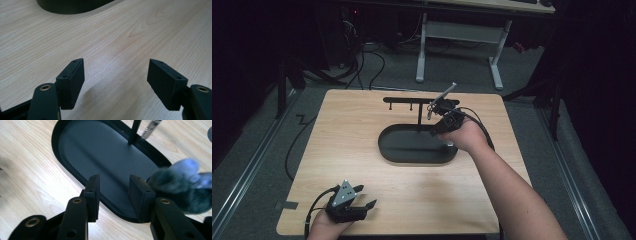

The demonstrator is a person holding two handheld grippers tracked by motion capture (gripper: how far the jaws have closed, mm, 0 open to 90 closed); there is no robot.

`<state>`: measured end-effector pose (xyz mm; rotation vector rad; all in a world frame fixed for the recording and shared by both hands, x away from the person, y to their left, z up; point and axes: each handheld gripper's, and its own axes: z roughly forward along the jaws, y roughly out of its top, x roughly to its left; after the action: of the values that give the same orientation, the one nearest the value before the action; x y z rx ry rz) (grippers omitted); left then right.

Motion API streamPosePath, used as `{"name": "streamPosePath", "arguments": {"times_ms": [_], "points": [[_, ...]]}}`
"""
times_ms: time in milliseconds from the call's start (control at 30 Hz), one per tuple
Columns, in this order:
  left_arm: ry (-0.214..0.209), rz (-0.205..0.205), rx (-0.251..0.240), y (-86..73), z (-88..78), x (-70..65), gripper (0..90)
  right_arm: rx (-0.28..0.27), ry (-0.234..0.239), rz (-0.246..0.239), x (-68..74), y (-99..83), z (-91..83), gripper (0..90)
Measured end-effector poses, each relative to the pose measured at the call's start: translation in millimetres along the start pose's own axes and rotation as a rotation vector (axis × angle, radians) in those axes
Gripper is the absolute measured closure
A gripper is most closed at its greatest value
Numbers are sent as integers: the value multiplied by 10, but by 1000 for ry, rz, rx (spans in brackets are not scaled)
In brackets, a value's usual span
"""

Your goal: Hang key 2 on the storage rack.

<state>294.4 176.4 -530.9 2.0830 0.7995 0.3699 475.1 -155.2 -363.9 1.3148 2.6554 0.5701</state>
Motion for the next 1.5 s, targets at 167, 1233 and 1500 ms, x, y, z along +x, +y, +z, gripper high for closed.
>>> {"name": "streamPosePath", "arguments": {"times_ms": [167,1233,1500], "points": [[-4,4,0,5,1,-14,309,-42,-10,-3,49,-152,110,548],[-35,-43,-43,14,-44,1,308,-520,-51,19,347,-1808,743,324],[-25,-77,-62,15,-87,19,308,-578,-87,73,270,-2283,728,207]]}}
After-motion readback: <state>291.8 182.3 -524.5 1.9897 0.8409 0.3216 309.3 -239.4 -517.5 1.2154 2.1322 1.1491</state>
